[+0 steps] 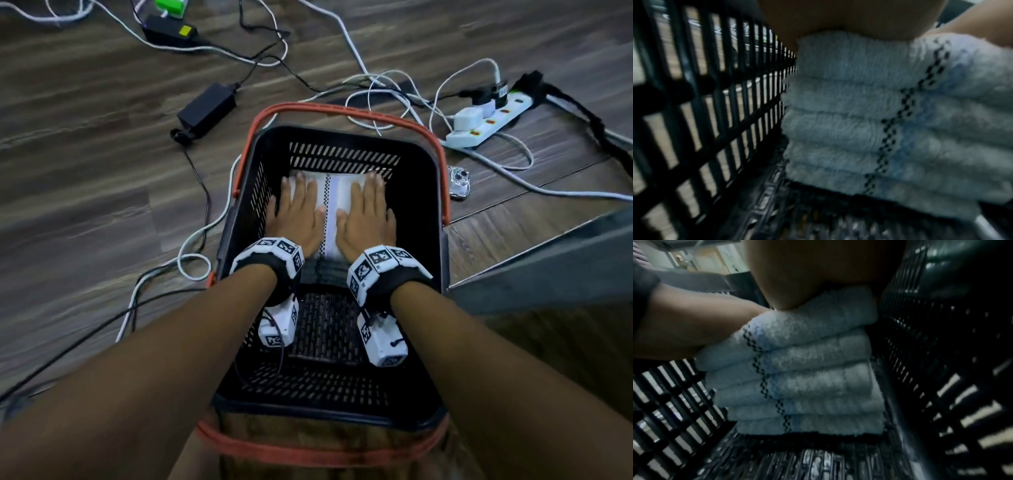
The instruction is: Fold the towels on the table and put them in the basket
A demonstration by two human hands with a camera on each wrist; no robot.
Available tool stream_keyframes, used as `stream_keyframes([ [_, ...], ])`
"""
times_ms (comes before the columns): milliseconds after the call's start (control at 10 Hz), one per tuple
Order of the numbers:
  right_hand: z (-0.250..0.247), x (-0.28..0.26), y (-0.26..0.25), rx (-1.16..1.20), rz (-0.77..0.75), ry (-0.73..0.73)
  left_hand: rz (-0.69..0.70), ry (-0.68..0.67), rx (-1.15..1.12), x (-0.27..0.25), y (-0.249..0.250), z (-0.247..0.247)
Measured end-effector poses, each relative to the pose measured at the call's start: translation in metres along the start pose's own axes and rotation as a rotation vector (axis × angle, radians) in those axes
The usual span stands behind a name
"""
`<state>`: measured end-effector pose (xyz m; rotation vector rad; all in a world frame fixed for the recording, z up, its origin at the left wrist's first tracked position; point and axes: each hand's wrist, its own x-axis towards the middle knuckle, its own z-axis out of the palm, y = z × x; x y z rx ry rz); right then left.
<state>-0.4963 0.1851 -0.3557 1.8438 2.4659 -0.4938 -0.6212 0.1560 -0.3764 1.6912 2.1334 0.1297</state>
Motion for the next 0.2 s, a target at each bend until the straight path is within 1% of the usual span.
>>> stream_keyframes([
  [100, 0.0028, -0.0017, 0.0004, 0.059, 0.018, 0.004, 0.016, 0.023, 0.006, -0.0024, 0.001, 0.0003],
  [200, -0.0056, -0.0023, -0.0009, 0.087, 0.022, -0.059, -0.001, -0.004, -0.001, -0.0052, 0.0044, -0.0052],
])
